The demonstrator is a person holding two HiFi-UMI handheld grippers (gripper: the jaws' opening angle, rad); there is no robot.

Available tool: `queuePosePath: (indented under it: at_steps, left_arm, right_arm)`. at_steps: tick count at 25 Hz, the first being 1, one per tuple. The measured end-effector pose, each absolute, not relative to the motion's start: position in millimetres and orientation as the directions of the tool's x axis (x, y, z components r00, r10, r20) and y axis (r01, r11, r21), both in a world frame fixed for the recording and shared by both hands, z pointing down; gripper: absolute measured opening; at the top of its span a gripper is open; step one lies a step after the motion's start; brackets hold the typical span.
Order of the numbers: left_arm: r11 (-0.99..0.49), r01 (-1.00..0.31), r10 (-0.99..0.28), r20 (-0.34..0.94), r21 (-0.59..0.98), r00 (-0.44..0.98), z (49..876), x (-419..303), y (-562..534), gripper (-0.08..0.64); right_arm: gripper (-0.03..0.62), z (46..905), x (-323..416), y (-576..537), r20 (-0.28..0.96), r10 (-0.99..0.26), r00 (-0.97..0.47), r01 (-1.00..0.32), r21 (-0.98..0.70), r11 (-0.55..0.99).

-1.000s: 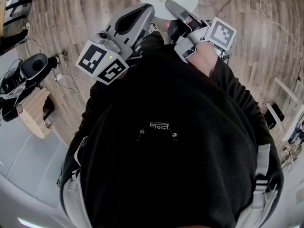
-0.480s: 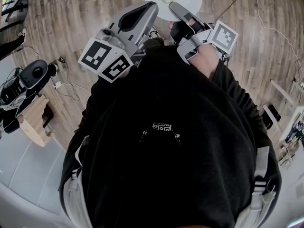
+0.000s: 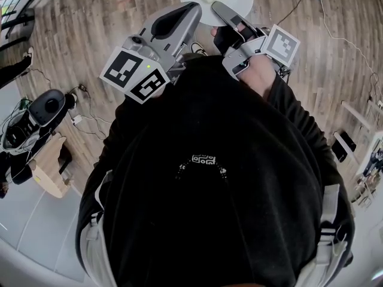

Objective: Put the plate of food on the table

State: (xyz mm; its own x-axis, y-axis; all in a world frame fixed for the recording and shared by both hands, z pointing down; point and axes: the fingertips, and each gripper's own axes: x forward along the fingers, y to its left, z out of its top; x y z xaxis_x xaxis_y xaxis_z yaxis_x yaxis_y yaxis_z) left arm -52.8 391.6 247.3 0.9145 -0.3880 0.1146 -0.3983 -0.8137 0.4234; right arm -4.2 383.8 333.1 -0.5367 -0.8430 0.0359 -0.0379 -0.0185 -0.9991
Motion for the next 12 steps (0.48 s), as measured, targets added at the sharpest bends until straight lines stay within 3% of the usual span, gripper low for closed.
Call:
queuePosePath:
  at_steps: [12]
  left_arm:
    - [-0.81,-0.405,-0.407,0.091,0.425,0.909,250.9,-76.3,351.9,0.005]
  right_arm:
    - [0.026,332.7,-21.2,343.8,0.033,-0.845,-0.535,-0.05,-0.999,-0.008]
